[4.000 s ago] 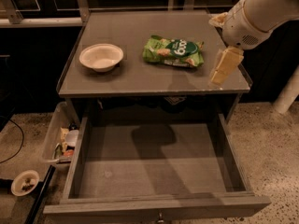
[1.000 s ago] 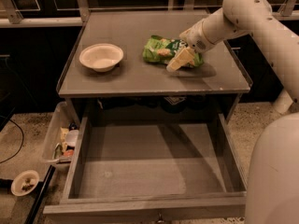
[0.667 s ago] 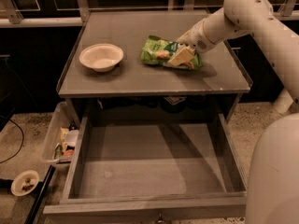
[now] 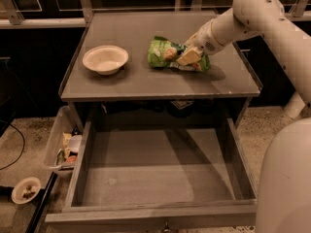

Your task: Place green rice chip bag into top drawer

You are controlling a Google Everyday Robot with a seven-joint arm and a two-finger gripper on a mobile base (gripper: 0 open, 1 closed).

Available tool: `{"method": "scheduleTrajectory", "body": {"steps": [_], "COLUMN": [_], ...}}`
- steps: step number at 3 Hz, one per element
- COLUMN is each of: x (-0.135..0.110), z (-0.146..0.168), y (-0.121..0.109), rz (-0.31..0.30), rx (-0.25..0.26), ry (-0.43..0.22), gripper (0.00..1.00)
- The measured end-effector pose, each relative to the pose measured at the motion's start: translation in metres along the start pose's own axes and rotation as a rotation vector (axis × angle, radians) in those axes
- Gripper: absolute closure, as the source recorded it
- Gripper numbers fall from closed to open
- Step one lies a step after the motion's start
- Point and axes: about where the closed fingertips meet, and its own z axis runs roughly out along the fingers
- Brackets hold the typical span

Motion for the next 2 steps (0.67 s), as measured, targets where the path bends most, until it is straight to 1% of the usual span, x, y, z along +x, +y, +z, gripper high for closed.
{"method": "scheduleTrajectory", "body": {"steps": [1,2], "x": [0.0000,-0.0012], "z": [0.0000,0.0031], "y": [0.0000,0.0050], "rz": [0.000,-0.011], "rx": [0.000,-0.010], "ry": [0.000,-0.001], "gripper": [1.00,1.00]}}
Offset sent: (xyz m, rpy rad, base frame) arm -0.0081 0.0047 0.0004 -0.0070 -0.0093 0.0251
